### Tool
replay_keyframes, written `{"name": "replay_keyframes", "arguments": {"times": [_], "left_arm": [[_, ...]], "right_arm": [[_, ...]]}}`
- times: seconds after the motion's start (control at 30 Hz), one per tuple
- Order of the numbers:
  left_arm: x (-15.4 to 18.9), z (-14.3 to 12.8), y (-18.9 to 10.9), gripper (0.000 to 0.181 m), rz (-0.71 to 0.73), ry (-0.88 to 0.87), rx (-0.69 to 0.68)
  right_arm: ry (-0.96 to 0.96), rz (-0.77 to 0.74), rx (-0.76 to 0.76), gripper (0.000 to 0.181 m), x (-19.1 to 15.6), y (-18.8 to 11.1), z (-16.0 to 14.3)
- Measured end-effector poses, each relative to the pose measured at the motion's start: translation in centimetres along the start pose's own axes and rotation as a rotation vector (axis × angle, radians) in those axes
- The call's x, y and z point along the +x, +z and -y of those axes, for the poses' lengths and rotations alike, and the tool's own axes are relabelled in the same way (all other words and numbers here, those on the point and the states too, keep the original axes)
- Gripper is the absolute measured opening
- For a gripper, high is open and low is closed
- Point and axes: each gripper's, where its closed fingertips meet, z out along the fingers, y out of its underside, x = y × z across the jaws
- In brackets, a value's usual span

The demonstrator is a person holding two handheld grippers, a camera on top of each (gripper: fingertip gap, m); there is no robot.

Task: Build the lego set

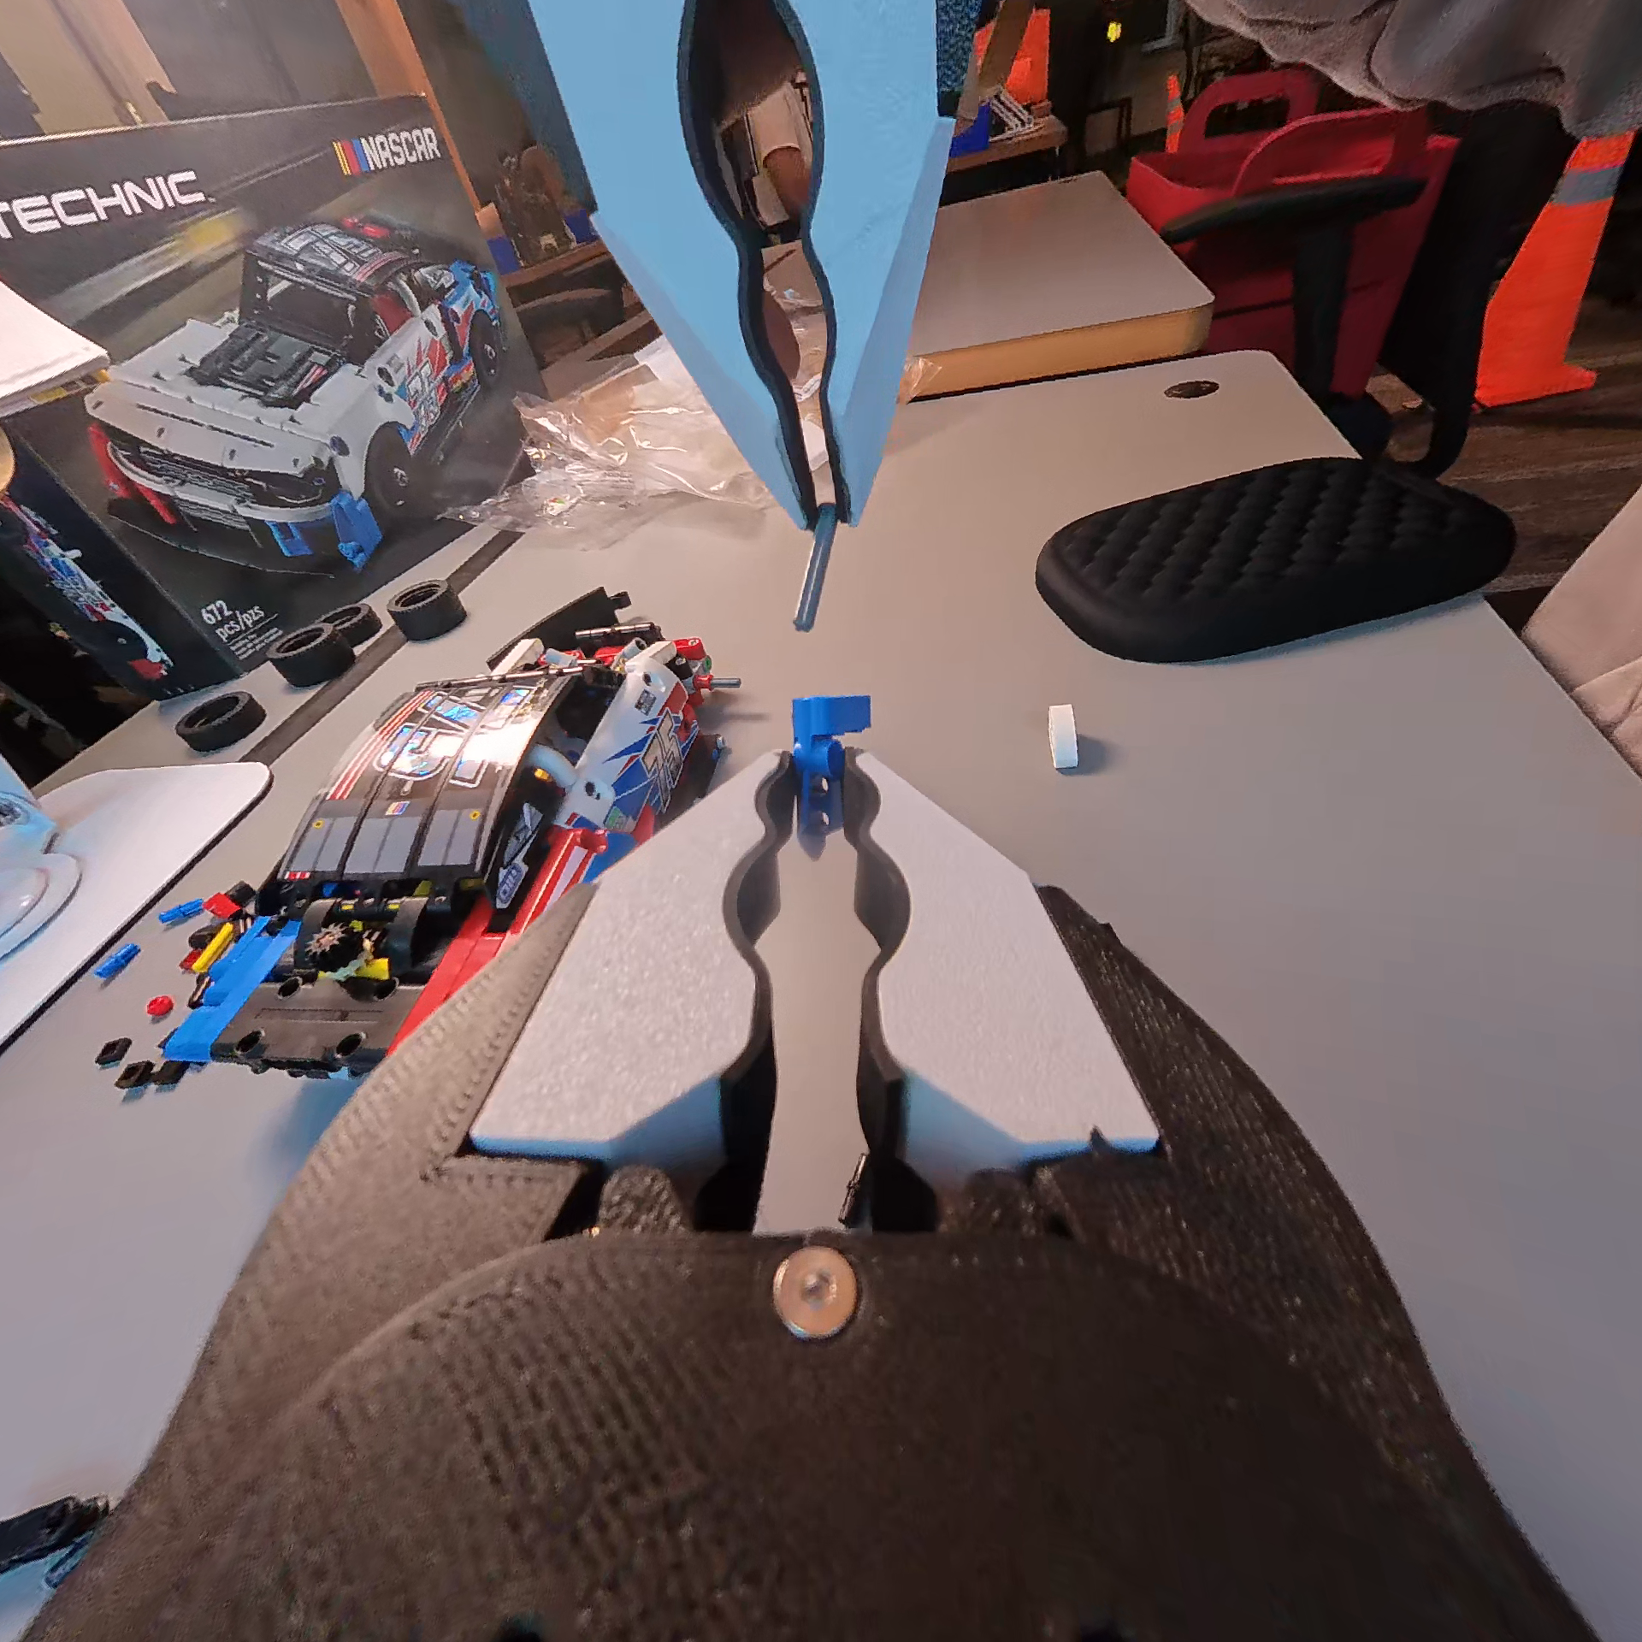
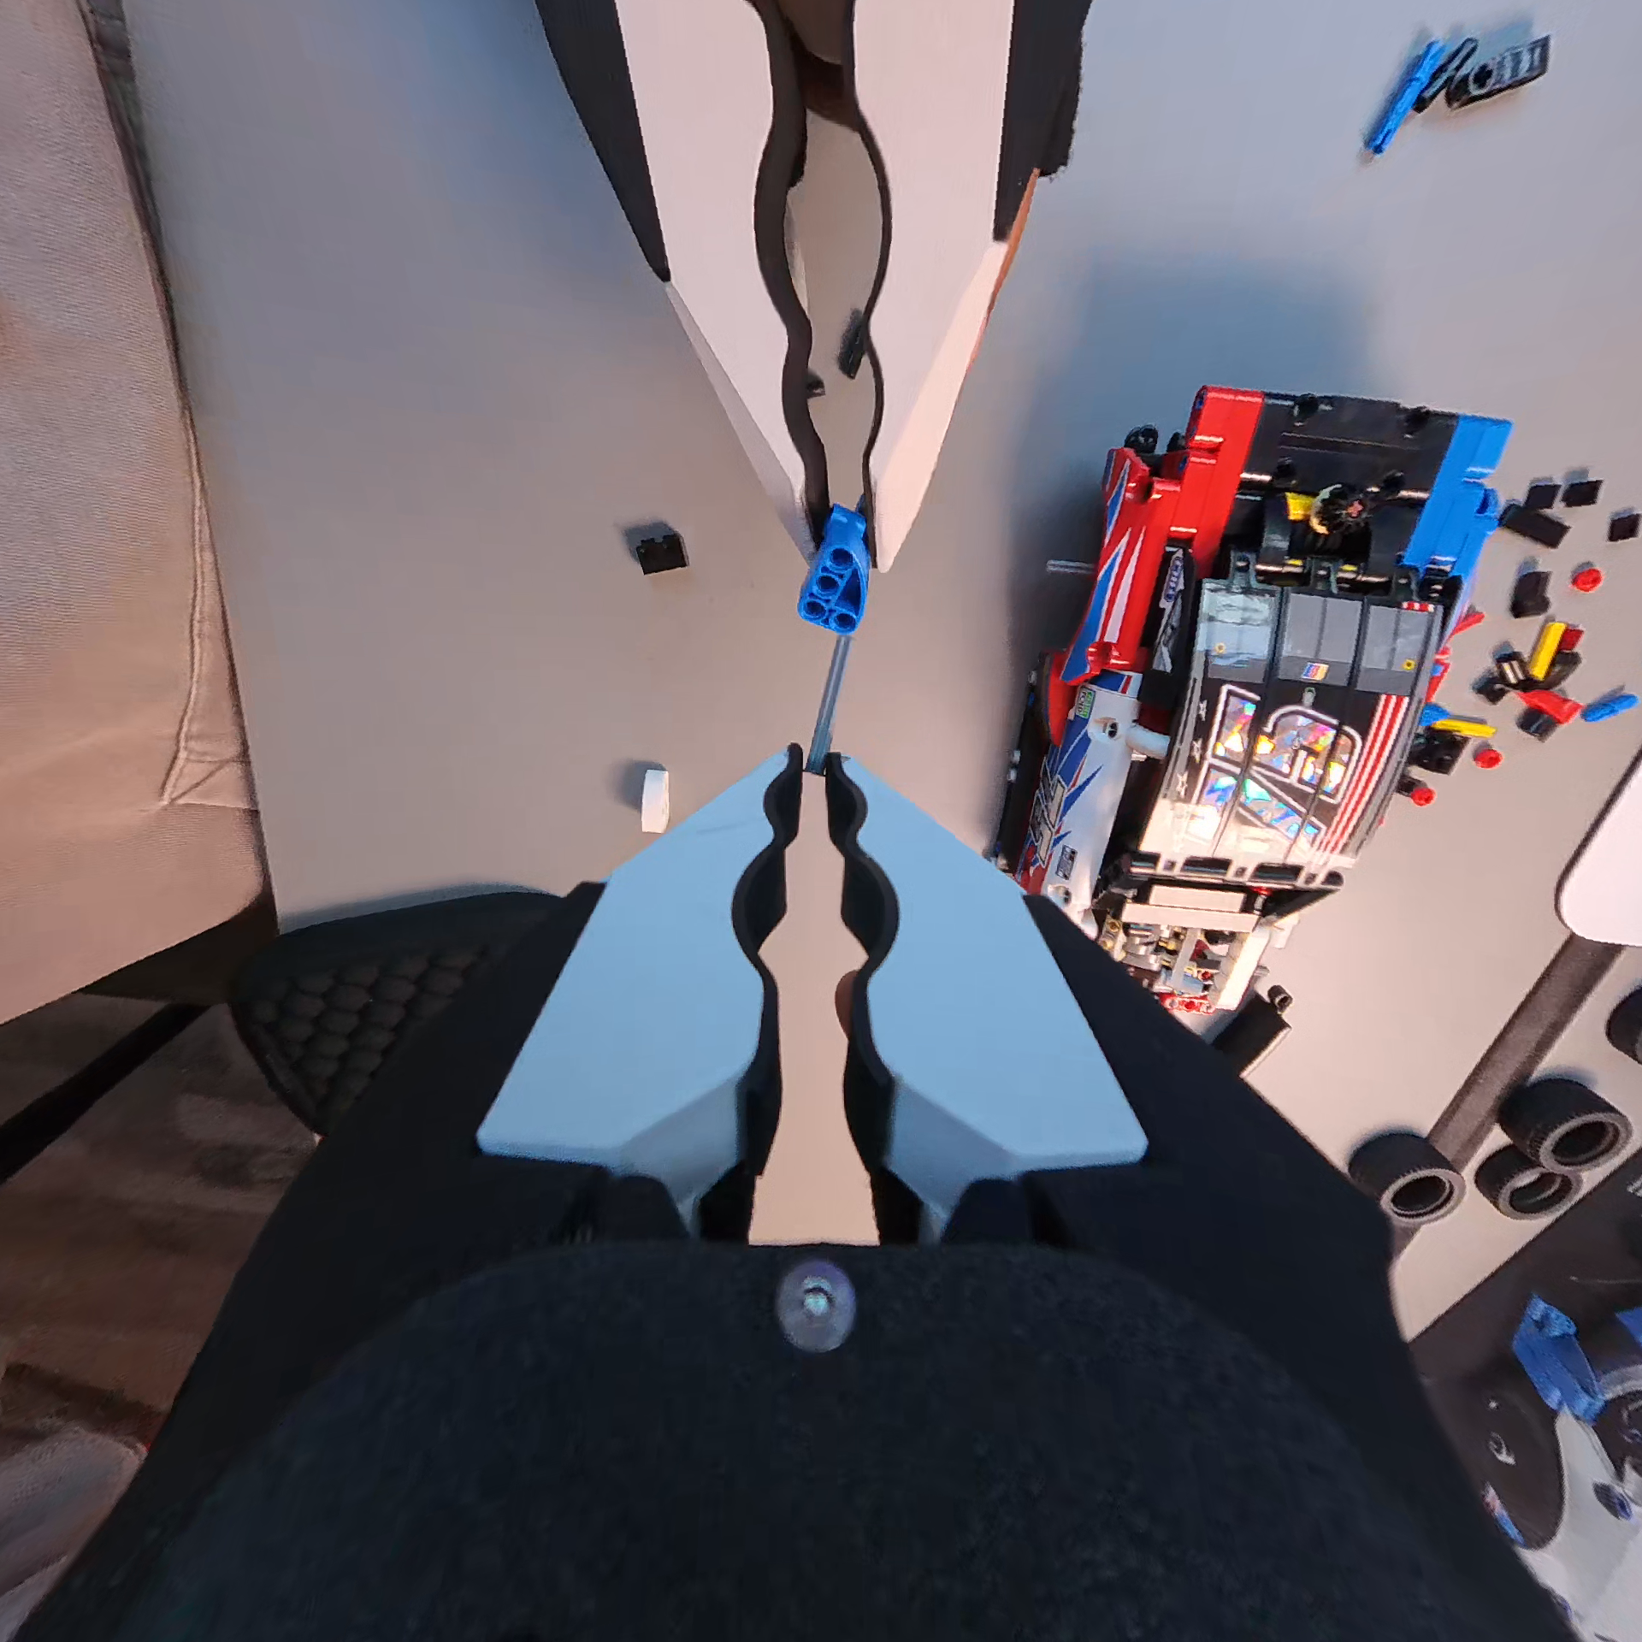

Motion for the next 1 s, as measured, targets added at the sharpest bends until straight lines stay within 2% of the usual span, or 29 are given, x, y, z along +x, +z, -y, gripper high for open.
{"name": "replay_keyframes", "arguments": {"times": [0.33, 0.47, 0.73, 1.0], "left_arm": [[0.3, -0.4, 0.4, 0.007, 0.012, 0.051, -0.046], [0.5, -0.6, 0.5, 0.007, 0.032, 0.107, -0.075], [0.6, 0.0, 0.5, 0.007, 0.048, 0.132, -0.068], [0.7, 0.1, 0.5, 0.007, 0.059, 0.16, -0.076]], "right_arm": [[-0.012, 0.085, -0.135, 0.002, -0.7, 1.6, 0.1], [-0.004, 0.133, -0.158, 0.002, -1.1, 1.5, 0.5], [0.018, 0.151, -0.297, 0.002, -1.3, 1.1, 0.0], [0.051, 0.16, -0.29, 0.001, -1.2, 1.0, 0.6]]}}
